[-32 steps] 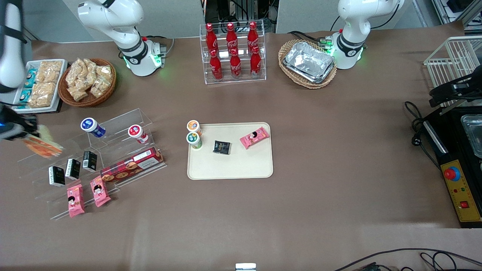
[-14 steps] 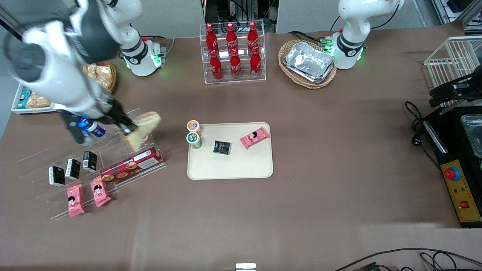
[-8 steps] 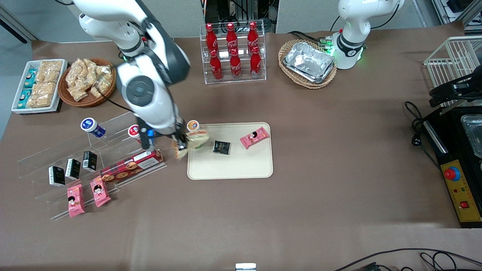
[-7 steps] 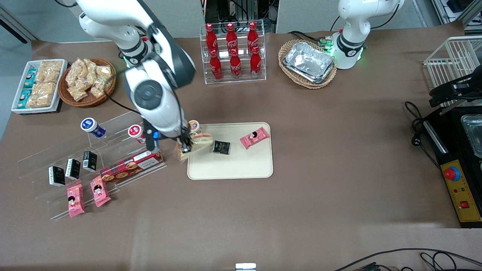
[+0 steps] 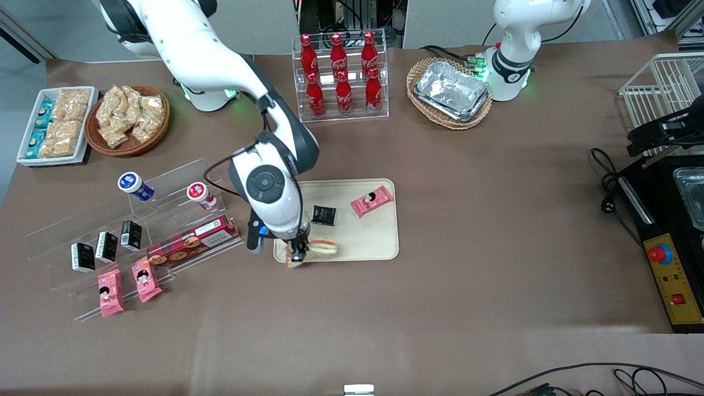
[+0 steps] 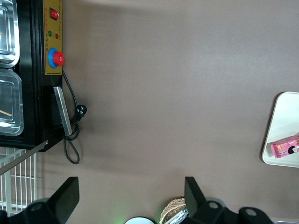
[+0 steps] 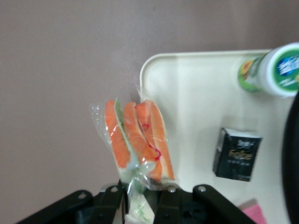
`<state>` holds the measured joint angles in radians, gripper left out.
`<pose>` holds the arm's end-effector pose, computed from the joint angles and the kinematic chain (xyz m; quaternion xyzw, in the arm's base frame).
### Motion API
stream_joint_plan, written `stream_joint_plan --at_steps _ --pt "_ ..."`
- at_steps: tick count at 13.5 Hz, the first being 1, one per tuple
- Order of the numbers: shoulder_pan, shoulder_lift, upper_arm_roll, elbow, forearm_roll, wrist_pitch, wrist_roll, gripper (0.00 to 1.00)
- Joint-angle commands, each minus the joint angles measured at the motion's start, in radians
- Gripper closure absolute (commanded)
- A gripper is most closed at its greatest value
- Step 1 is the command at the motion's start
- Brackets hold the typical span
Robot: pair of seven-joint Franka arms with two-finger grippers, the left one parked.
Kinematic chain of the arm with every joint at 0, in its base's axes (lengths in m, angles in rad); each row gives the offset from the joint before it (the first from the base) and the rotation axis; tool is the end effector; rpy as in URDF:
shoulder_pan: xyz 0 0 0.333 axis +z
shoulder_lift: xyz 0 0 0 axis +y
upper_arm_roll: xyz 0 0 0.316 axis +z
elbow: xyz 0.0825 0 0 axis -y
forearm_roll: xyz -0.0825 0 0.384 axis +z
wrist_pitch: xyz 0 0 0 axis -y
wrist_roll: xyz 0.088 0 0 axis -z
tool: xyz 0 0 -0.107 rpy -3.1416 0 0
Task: Place sandwich on tray
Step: 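Lower the sandwich onto the tray beside the black carton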
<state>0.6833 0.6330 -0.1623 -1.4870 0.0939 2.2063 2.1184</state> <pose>0.6133 0.3794 0.3143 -0.6908 0.7214 -0.0196 0.0441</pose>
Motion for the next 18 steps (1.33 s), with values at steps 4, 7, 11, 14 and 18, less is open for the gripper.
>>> stream_joint_plan --at_steps 4,7,11,14,18 --pt "0.022 0.103 -0.003 0.057 0.020 0.090 0.163 1.00" --pt "0.022 0.099 0.013 0.041 0.055 0.073 0.172 1.00" --pt "0.022 0.097 0.036 0.004 0.056 0.052 0.172 1.00" --pt "0.021 0.097 0.036 -0.004 0.056 0.036 0.173 1.00" --pt "0.021 0.102 0.033 -0.004 0.041 0.032 0.173 0.00"
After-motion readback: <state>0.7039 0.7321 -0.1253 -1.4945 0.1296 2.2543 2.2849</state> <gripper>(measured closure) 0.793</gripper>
